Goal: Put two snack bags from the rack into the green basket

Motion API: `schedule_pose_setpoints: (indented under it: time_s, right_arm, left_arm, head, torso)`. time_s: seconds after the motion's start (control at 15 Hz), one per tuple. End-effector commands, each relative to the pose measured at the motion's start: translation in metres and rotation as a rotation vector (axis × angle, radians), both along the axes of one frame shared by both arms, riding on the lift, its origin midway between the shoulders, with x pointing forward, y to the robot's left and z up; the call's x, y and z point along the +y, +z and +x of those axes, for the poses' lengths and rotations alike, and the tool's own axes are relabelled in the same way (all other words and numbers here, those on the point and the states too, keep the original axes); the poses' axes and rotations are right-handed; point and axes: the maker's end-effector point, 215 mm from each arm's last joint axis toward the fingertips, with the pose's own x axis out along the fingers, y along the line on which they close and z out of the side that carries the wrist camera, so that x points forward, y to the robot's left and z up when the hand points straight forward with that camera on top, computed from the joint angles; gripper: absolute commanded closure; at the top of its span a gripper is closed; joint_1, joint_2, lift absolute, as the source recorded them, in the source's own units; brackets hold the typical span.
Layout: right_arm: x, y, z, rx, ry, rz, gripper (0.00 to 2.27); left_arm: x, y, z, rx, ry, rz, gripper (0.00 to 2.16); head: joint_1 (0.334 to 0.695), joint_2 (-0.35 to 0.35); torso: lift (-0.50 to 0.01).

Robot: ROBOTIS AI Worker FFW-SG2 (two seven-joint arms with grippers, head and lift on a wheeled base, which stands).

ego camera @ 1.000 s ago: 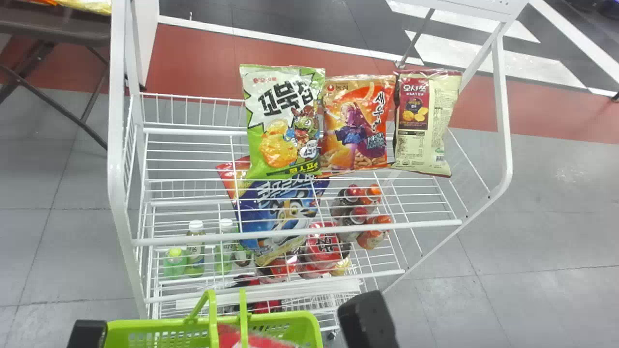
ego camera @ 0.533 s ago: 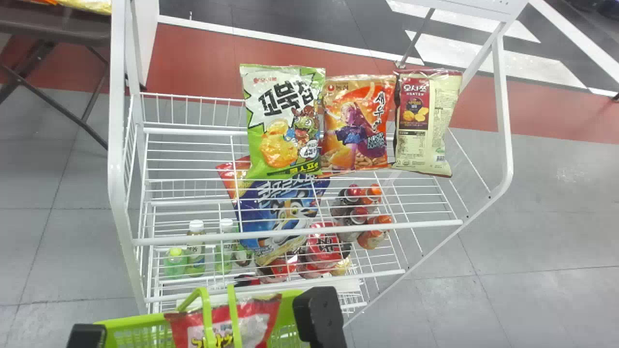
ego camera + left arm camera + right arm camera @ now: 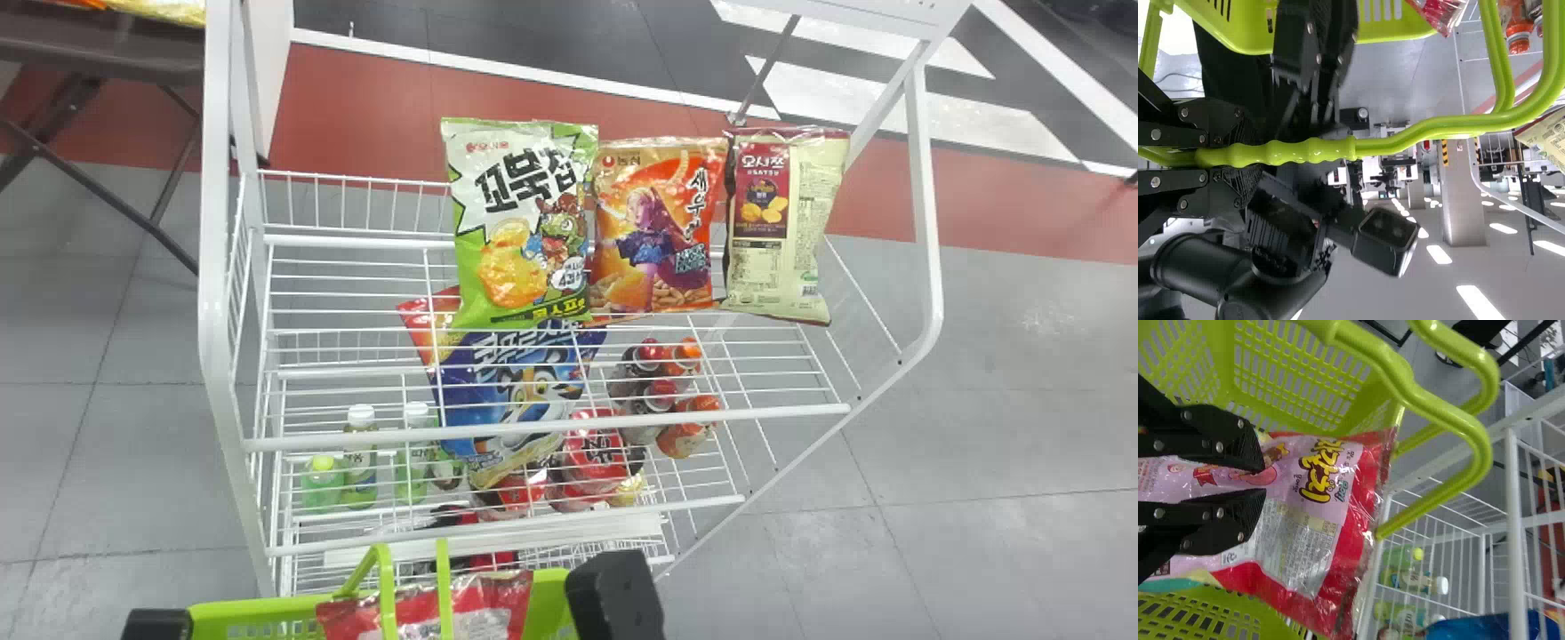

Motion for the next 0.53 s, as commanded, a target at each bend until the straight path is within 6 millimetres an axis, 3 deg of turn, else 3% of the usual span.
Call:
schedule_pose_setpoints:
  time_s: [0.0,0.13,0.27,0.33,0.47]
  right_arm:
    - [-0.016,0.021,0.008,-0.035,-0.017,-0.022,0.05]
    - [-0.031,0.039,0.007,-0.036,-0.029,-0.035,0.06]
    - [-0.050,0.061,0.025,-0.096,-0.073,-0.046,0.06]
    - [-0.062,0.076,0.049,-0.173,-0.119,-0.044,0.06]
    - [-0.085,0.124,0.114,-0.431,-0.210,-0.014,0.06]
  left_arm:
    - [0.001,-0.001,-0.004,0.010,-0.002,-0.001,1.47]
    - [0.002,-0.002,-0.004,0.013,0.001,0.001,1.47]
    - [0.000,-0.001,-0.005,0.013,-0.002,-0.001,1.47]
    - [0.000,0.000,-0.005,0.007,-0.006,0.003,1.47]
    - [-0.001,0.000,-0.005,0.002,-0.007,0.006,1.47]
  head:
    - [0.695,-0.350]
    - [0.695,-0.350]
    - [0.695,-0.350]
    - [0.695,-0.350]
    - [0.695,-0.350]
  torso:
    - [-0.006]
    - [-0.006]
    - [-0.006]
    - [-0.006]
    - [-0.006]
